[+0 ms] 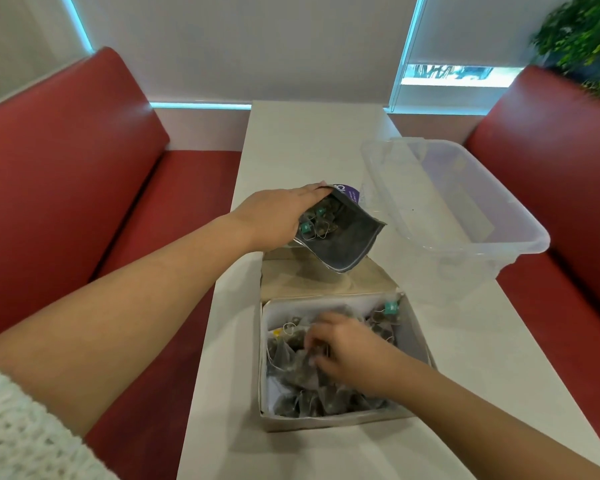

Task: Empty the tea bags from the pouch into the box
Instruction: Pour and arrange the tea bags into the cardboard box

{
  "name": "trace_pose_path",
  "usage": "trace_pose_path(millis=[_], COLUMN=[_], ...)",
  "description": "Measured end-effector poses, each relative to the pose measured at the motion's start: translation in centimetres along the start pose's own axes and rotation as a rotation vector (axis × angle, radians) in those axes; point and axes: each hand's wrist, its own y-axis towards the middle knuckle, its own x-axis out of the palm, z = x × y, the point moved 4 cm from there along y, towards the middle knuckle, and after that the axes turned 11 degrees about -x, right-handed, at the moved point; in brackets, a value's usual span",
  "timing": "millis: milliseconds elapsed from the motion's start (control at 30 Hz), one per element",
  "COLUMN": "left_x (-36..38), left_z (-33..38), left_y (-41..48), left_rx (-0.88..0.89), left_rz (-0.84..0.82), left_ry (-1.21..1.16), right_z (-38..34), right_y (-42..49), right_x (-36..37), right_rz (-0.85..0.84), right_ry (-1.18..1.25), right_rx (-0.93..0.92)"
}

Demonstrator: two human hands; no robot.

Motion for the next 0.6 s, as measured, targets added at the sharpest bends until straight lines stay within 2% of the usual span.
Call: trace_pose_path(millis=[67,100,133,200,367,433,467,600], left_x=[0.0,-0.1,-0.1,-0.3,-0.8,-1.1,-1.3,-1.8], left_z=[0.1,0.1,0.0,-0.1,-0.2,-0.2,-0.1,0.6], left_y=[-0.1,-0.2,-0.3,-0.5,-0.5,-0.4,-0.4,-0.6], left_rx=[0.008,0.011,0.011,0.011,0.031,0.023,0.021,0.023], left_rz=[-0.011,-0.014,-0.015,-0.018,-0.011,-0.023,-0.032,-0.081], left_ry=[-0.021,-0.028,-0.034,-0.045,-0.058,-0.066,-0.073,-0.108], right_z=[0.2,0.3,0.4,0.5,0.8,1.4,2.1,6.2], right_y=[-0.6,-0.9,-0.9,-0.9,0.7,3.1,4.7,11.6], right_x=[1.4,1.4,0.8,-1.1,-6.6,-8.2,-8.6,-8.3], right_rz=[-0.293,-0.337,-0.303,-0.132,0.414,0.488,0.436,-0.016], right_ry=[-0.009,0.008,0.034,0.057,-0.023,-0.09,-0.132,-0.203], right_rx=[0.017,0.008,-0.01,-0.019,0.017,0.047,0.07,0.342])
